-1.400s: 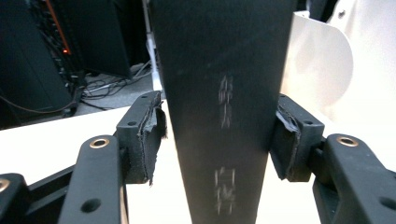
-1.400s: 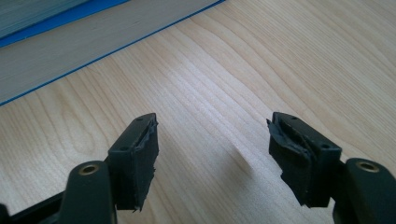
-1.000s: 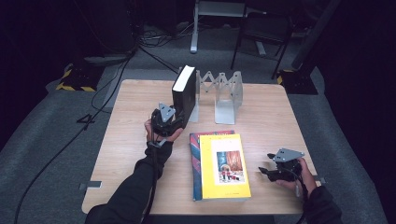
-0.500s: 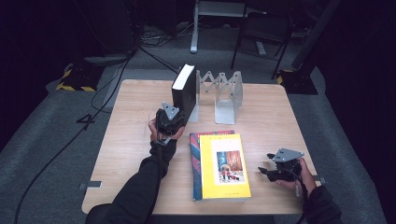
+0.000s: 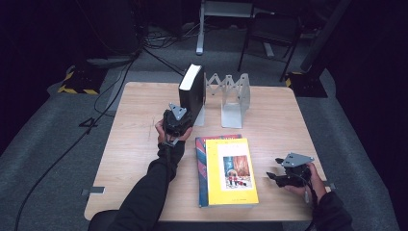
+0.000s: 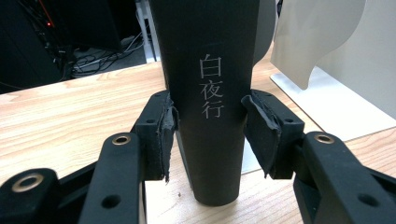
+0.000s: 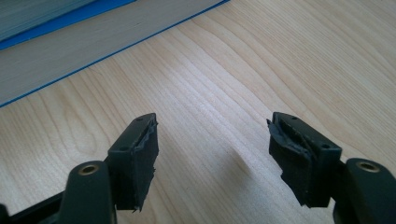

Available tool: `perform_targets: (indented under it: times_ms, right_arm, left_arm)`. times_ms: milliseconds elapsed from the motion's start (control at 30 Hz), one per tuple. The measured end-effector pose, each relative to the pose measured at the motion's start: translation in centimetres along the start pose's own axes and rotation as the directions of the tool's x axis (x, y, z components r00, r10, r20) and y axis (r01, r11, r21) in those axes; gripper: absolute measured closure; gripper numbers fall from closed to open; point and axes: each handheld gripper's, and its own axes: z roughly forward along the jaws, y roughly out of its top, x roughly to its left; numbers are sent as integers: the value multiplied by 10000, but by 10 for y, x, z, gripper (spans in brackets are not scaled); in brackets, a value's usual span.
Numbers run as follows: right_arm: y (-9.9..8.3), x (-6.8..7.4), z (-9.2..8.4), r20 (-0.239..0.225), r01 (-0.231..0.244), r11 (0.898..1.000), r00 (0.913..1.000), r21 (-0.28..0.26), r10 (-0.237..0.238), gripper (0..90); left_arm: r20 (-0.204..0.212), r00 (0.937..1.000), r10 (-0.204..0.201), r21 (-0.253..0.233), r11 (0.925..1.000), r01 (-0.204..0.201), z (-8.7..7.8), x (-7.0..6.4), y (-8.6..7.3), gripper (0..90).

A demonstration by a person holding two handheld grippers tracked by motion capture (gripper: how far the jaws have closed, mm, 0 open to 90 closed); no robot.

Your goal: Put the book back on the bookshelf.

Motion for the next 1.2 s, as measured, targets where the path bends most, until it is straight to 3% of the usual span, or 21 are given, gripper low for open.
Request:
perform_targets:
  times_ms: [67, 300, 433, 567, 600, 633, 667, 700, 833, 900, 933, 967, 1000, 1033, 1100, 1200]
  right_arm:
    - [1, 0, -1, 9, 19, 10000, 10000, -45, -19, 333]
    - [1, 0, -3, -36, -48, 9999, 10000, -132, 47, 333]
    - [4, 0, -7, -57, -129, 9993, 9999, -347, 127, 334]
    - [6, 2, -10, -81, -156, 9986, 9999, -506, 152, 334]
    - [7, 3, -11, -116, -160, 9984, 9998, -542, 154, 334]
    - [7, 3, -11, -116, -160, 9984, 9998, -542, 154, 334]
    - [10, 4, -14, -217, -218, 9973, 9996, -699, 203, 334]
    - [10, 4, -14, -217, -218, 9973, 9996, -699, 203, 334]
    - [15, 8, -21, -456, -383, 9933, 9984, -1092, 335, 331]
    - [18, 11, -24, -609, -476, 9911, 9973, -1246, 403, 329]
    - [20, 13, -26, -653, -495, 9899, 9970, -1330, 411, 329]
    - [22, 16, -28, -736, -546, 9882, 9963, -1432, 444, 327]
    - [22, 16, -28, -736, -546, 9882, 9963, -1432, 444, 327]
    - [24, 17, -29, -755, -547, 9875, 9962, -1478, 439, 323]
    - [27, 21, -30, -925, -601, 9854, 9947, -1596, 457, 319]
    - [32, 29, -31, -1054, -464, 9854, 9940, -1638, 293, 310]
  left_arm:
    - [157, 9999, -17, -16, 10000, 18, -2, 0, 0, 495]
    - [388, 9975, 588, 192, 9980, -596, -13, 1, -2, 432]
    - [904, 9908, 1010, 464, 9933, -1055, -24, 6, -9, 411]
    - [1420, 9785, 1494, 707, 9845, -1605, -37, 10, -16, 392]
    - [1420, 9785, 1494, 707, 9845, -1605, -37, 10, -16, 384]
    - [1730, 9729, 1536, 840, 9819, -1699, -42, 11, -19, 384]
    - [2243, 9601, 1668, 1023, 9758, -1934, -49, 12, -26, 365]
    - [2243, 9601, 1668, 1023, 9758, -1934, -49, 12, -26, 364]
    - [3132, 9263, 2096, 1334, 9559, -2614, -64, 11, -43, 343]
    - [3625, 9032, 2297, 1428, 9440, -2974, -70, 9, -52, 333]
    - [3904, 8871, 2462, 1481, 9342, -3245, -75, 7, -57, 325]
    - [4028, 8788, 2559, 1475, 9294, -3382, -76, 7, -60, 319]
    - [4028, 8788, 2559, 1475, 9294, -3382, -76, 7, -60, 317]
    - [4317, 8658, 2530, 1564, 9243, -3481, -80, 5, -65, 317]
    - [4573, 8495, 2629, 1675, 9127, -3726, -84, 2, -71, 300]
    - [4948, 8277, 2648, 1755, 9024, -3936, -90, -1, -77, 262]
